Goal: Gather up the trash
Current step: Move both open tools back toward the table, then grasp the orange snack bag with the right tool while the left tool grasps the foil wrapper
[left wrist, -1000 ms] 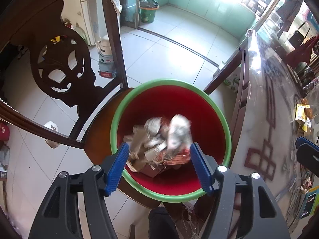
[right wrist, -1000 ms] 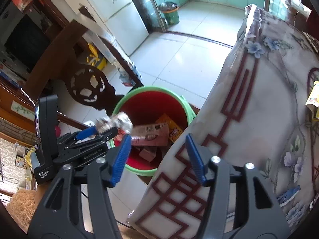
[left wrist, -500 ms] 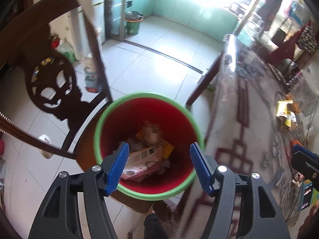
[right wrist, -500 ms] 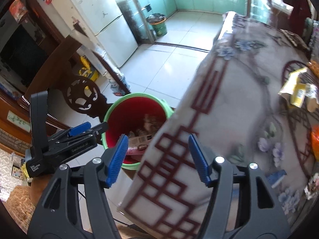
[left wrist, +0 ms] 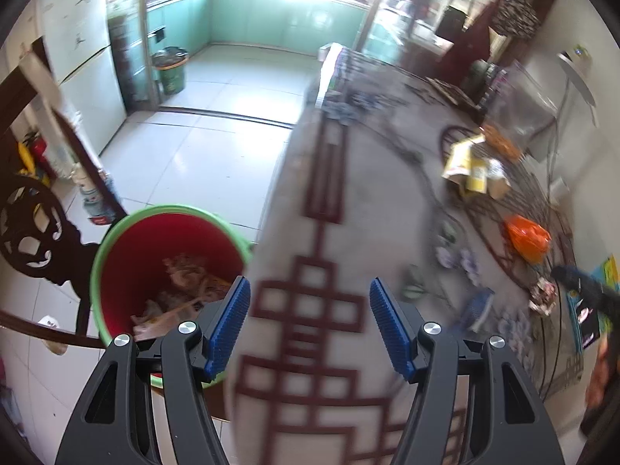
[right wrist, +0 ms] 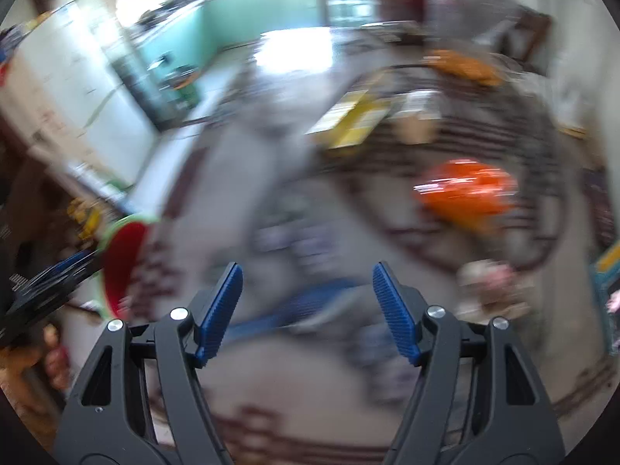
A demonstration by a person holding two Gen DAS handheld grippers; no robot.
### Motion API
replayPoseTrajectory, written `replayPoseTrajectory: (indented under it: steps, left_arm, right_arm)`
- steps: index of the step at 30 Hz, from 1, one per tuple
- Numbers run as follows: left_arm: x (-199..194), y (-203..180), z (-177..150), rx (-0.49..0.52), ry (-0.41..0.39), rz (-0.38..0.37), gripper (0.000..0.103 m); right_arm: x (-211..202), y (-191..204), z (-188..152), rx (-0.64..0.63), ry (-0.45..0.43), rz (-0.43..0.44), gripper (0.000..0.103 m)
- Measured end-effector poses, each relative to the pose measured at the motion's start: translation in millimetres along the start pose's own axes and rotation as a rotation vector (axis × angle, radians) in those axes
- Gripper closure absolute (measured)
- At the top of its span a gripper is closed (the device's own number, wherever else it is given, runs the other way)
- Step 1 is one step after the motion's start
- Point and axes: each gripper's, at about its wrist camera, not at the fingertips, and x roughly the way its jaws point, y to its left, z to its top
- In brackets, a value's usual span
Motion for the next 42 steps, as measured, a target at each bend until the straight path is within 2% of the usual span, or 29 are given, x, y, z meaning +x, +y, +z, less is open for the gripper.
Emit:
replayPoseTrajectory:
  steps: [2, 4, 6, 7, 10, 14, 16, 17, 19, 21, 25, 30, 34, 39, 42]
  left_arm:
    - [2, -15, -5, -0.001, 0.015, -0.016, 0.042]
    - [6, -27, -11, 0.004, 0.035, -0.026, 0.042]
    - [9, -43, -18, 0.011, 0.048, -0.015, 0.042]
    - [9, -48, -19, 0.009, 0.053, -0.013, 0.042]
    - [11, -74, -25, 0.009, 0.057, -0.002, 0.042]
    - [15, -113, -27, 0.003, 0.050, 0.007, 0.041]
    - [16, -135, -29, 0.010, 0.045, 0.009, 0.041]
    - [18, -144, -31, 0.012, 0.046, 0.009, 0.041]
    - [21, -162, -35, 0.010, 0.053, 0.005, 0.041]
    - [24, -179, -38, 0.016, 0.059, -0.001, 0.041]
    - [34, -208, -37, 0.042, 0.079, -0.034, 0.041]
    - [59, -262, -26, 0.144, 0.120, -0.119, 0.041]
    - [81, -305, -27, 0.199, 0.174, -0.188, 0.041]
    - [104, -357, -45, 0.281, 0.247, -0.249, 0.041]
    - [115, -372, -54, 0.294, 0.286, -0.259, 0.042]
  right_arm:
    - [4, -37, 12, 0.010, 0.002, -0.058, 0.029]
    - [16, -75, 24, 0.011, 0.018, -0.105, 0.027]
    - [33, -105, 36, -0.006, 0.047, -0.122, 0.020]
    - [42, -115, 41, -0.020, 0.070, -0.122, 0.020]
    - [74, -131, 50, -0.106, 0.141, -0.098, 0.016]
    - [104, -138, 54, -0.189, 0.186, -0.064, 0.016]
    - [110, -144, 57, -0.191, 0.187, -0.024, 0.021]
    - [111, -147, 58, -0.189, 0.186, -0.002, 0.033]
    - [113, -152, 60, -0.196, 0.181, 0.025, 0.038]
    - [111, -157, 63, -0.199, 0.175, 0.053, 0.050]
    - [90, -163, 61, -0.180, 0.151, 0.112, 0.059]
    - [40, -185, 50, -0.103, 0.058, 0.171, 0.059]
    - [2, -215, 38, 0.002, -0.021, 0.165, 0.059]
    - [-13, -240, 34, 0.093, -0.067, 0.154, 0.059]
    - [-14, -247, 33, 0.117, -0.068, 0.150, 0.059]
